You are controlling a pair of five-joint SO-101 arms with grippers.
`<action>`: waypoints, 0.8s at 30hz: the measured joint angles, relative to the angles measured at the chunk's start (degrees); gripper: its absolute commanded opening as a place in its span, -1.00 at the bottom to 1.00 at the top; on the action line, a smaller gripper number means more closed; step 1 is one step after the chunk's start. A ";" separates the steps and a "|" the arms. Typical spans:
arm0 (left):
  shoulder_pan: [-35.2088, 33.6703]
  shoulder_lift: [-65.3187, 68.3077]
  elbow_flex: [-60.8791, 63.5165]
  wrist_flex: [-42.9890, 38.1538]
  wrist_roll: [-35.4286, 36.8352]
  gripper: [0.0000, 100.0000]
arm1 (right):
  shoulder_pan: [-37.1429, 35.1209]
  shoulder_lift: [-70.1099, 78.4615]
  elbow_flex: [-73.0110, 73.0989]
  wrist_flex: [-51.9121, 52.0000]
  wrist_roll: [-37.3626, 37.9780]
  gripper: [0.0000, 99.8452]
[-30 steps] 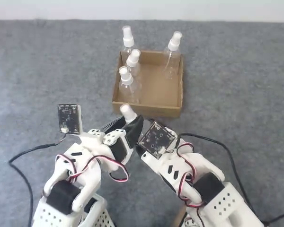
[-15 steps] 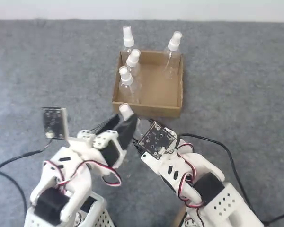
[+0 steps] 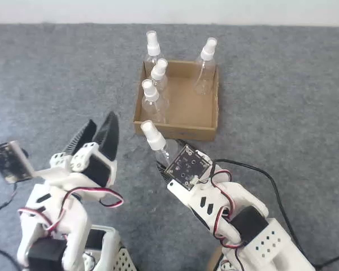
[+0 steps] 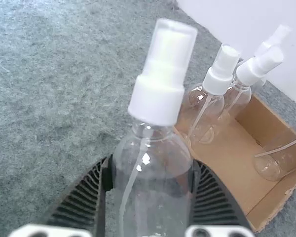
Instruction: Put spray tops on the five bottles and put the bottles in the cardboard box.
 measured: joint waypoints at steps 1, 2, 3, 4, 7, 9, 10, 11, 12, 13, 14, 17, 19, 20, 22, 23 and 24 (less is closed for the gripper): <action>-0.88 0.00 0.00 0.00 0.00 -0.69 | 0.00 0.00 0.00 0.00 0.00 -0.84; -1.76 0.00 0.00 0.00 0.00 -0.69 | 0.00 0.00 0.00 0.00 0.00 -0.84; -2.55 0.00 0.26 0.00 0.00 -0.69 | 0.00 0.00 0.00 0.00 0.00 -0.84; -3.34 0.00 0.88 0.00 0.00 -0.69 | 0.00 0.00 0.00 0.00 0.00 -0.84; -4.84 0.00 4.13 -0.88 1.05 -0.69 | -0.09 0.00 0.00 0.00 0.00 -0.84; -5.10 0.00 6.95 -3.08 3.34 -0.69 | -0.09 0.00 -0.70 0.00 0.00 -0.84; -5.19 0.00 8.26 -4.22 4.40 -0.69 | -0.09 0.00 -1.14 0.00 0.00 -0.84; -5.19 0.00 9.58 -5.27 4.84 -0.69 | -0.09 0.00 -1.41 0.00 0.00 -0.84; -5.19 0.00 10.64 -6.24 4.92 -0.69 | 0.00 0.00 -1.58 0.00 0.00 -0.84; -5.19 0.00 11.78 -7.21 5.01 -0.69 | 0.00 0.00 -1.67 -0.53 0.00 -0.84; -5.19 0.00 12.75 -8.00 5.01 -0.69 | 0.00 0.00 -1.67 -1.32 0.00 -0.84; -5.19 0.00 15.65 -10.29 5.01 -0.69 | -0.09 0.00 -1.76 -3.43 0.00 -0.84; -4.13 0.00 17.85 -11.87 5.01 -0.69 | -0.26 0.00 -1.76 -4.84 0.00 -0.84; -2.99 0.18 18.99 -12.84 5.19 -0.69 | -0.97 0.00 -1.76 -5.19 0.00 -0.84; -0.44 0.62 20.75 -14.07 5.36 -0.69 | -2.90 0.00 -1.76 -5.19 0.00 -0.84; 0.88 0.62 21.27 -14.33 5.36 -0.69 | -3.78 0.00 -1.76 -5.19 0.00 -0.84; 2.02 0.62 21.54 -14.42 5.36 -0.69 | -4.66 0.00 -1.76 -5.45 0.09 -0.84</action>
